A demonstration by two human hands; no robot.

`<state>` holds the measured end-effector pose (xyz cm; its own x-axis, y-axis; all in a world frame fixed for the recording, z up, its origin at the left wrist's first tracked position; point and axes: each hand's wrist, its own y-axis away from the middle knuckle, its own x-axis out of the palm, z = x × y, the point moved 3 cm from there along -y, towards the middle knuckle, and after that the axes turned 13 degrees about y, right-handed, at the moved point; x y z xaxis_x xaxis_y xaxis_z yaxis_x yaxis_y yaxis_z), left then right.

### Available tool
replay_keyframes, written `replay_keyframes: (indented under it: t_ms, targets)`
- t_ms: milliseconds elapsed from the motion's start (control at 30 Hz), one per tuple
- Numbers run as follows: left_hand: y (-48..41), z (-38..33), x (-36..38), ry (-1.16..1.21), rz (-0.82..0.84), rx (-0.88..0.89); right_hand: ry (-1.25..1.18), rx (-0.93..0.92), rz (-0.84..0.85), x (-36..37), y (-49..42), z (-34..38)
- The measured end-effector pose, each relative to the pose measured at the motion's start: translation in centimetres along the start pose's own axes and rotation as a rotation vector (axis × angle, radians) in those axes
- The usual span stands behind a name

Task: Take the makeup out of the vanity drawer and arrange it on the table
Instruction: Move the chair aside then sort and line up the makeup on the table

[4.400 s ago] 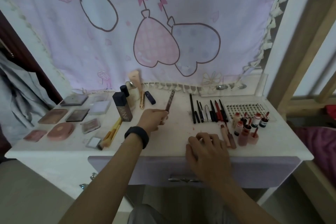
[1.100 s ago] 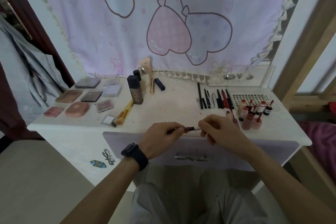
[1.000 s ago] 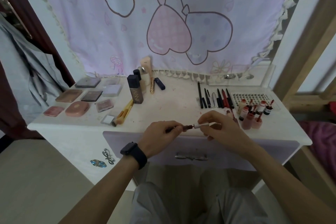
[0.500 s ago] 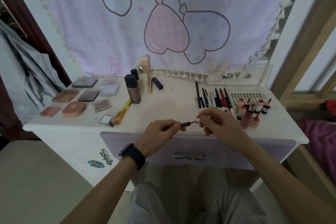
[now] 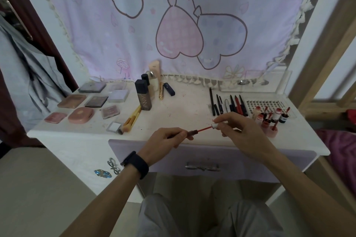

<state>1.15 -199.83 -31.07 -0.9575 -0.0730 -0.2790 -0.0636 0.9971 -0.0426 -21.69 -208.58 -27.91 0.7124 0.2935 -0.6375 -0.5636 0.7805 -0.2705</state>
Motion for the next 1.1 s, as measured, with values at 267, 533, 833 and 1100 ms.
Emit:
replay_keyframes:
  t_ms: [267, 533, 833, 1100]
  targets:
    - [0.1, -0.1, -0.7, -0.015, 0.009, 0.009, 0.011, -0.030, -0.033, -0.6, 0.2, 0.5]
    - [0.2, -0.5, -0.8, -0.024, 0.010, 0.008, 0.025, -0.022, -0.054, -1.1, 0.3, 0.3]
    - [0.0, -0.7, -1.8, -0.015, -0.013, 0.010, 0.021, -0.007, -0.143, -2.7, 0.7, 0.2]
    - [-0.8, -0.7, -1.2, 0.222, -0.183, -0.025, -0.350, 0.177, -0.489, -3.4, 2.7, -1.5]
